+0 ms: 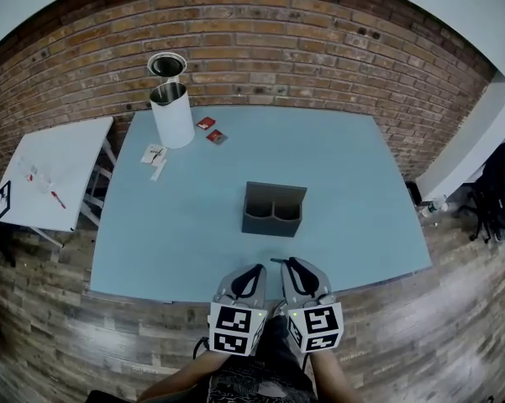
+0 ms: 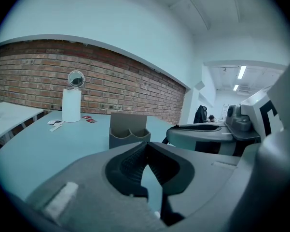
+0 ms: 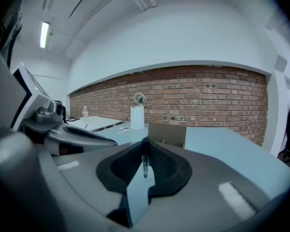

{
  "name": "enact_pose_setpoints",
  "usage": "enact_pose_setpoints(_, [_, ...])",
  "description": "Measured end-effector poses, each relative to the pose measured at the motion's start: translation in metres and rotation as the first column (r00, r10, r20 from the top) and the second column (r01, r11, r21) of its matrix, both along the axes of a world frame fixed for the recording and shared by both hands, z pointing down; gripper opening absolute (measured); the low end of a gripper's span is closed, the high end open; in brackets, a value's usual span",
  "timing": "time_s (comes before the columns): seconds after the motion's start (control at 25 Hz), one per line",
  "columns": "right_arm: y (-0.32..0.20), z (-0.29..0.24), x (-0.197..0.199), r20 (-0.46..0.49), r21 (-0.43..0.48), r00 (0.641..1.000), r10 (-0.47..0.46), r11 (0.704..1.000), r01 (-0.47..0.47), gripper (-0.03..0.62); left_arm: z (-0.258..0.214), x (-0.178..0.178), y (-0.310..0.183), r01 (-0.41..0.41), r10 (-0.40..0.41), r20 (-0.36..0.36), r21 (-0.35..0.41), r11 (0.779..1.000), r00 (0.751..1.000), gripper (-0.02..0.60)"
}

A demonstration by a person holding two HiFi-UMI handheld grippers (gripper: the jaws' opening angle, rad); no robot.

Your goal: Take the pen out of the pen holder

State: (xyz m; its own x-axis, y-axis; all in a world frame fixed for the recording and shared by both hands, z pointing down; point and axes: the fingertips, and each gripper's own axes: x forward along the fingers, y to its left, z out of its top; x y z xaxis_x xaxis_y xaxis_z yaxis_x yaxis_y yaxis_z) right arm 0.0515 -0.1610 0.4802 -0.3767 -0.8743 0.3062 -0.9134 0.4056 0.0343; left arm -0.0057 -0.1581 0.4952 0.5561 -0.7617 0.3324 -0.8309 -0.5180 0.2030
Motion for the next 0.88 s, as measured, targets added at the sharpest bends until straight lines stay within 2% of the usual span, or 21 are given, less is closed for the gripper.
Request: enact_pose_setpoints(0.88, [0.0086, 0.0094, 0.0069, -0.012, -0.023, 1.000, 0.007, 1.000, -0.007, 0.049, 0.0004, 0.0085, 0.0044, -0.026, 0.026, 0.016, 0.013, 1.000, 1.000, -0.002])
